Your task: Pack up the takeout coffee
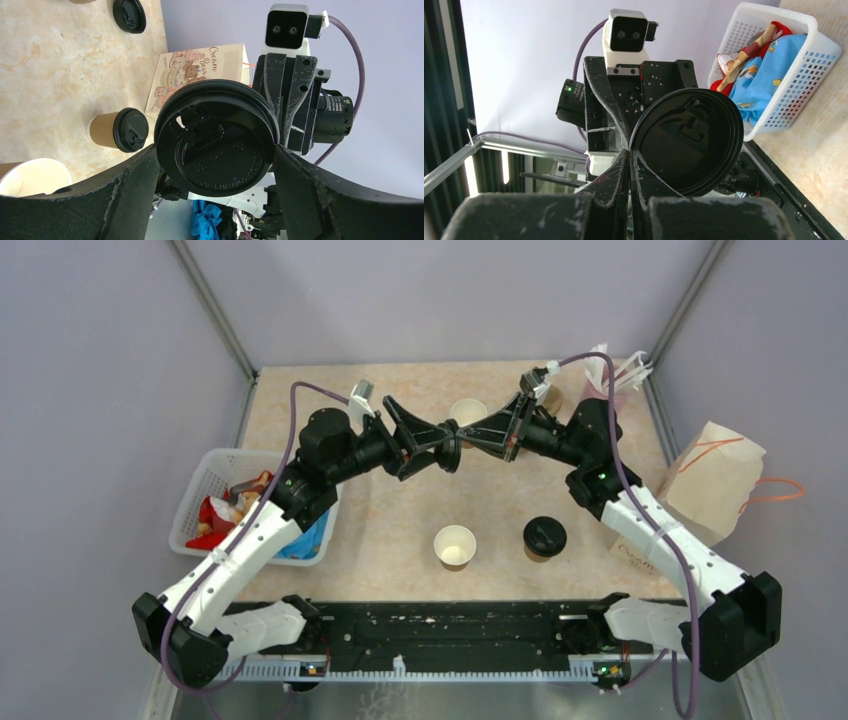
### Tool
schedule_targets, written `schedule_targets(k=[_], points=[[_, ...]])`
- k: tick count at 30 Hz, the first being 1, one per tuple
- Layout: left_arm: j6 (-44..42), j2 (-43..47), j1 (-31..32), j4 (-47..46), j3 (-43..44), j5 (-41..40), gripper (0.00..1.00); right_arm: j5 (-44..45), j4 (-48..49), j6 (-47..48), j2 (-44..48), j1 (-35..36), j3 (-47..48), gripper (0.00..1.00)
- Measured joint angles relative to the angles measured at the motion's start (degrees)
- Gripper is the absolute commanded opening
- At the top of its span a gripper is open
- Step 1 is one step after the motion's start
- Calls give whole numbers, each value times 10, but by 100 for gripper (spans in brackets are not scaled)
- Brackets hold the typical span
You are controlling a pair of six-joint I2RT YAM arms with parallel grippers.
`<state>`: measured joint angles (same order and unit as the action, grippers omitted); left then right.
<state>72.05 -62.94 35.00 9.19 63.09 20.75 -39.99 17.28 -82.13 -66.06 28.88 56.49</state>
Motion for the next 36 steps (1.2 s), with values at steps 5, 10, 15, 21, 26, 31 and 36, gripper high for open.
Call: schedule_targets(k=[5, 10, 15, 21, 26, 31, 36], points=[[-3, -3, -1, 1, 3, 3, 79, 1, -20, 12, -1, 0, 11, 0], [-18, -3, -1, 18, 9, 2, 80, 1, -39, 23, 0, 1, 14, 32], [-50, -3, 0, 57, 9, 2, 81, 7, -150, 97, 20, -14, 18, 54], [-123, -4, 5, 139, 2, 11, 78, 32, -390, 272, 80, -138, 42, 54], [-200, -33, 56, 219, 2, -7, 78, 51, -513, 367, 104, -149, 52, 54], [-276, -113, 142, 299, 40, -83, 77, 58, -550, 391, 125, -149, 33, 54], [-333, -203, 214, 356, 106, -172, 77, 63, -563, 401, 128, -149, 29, 54]])
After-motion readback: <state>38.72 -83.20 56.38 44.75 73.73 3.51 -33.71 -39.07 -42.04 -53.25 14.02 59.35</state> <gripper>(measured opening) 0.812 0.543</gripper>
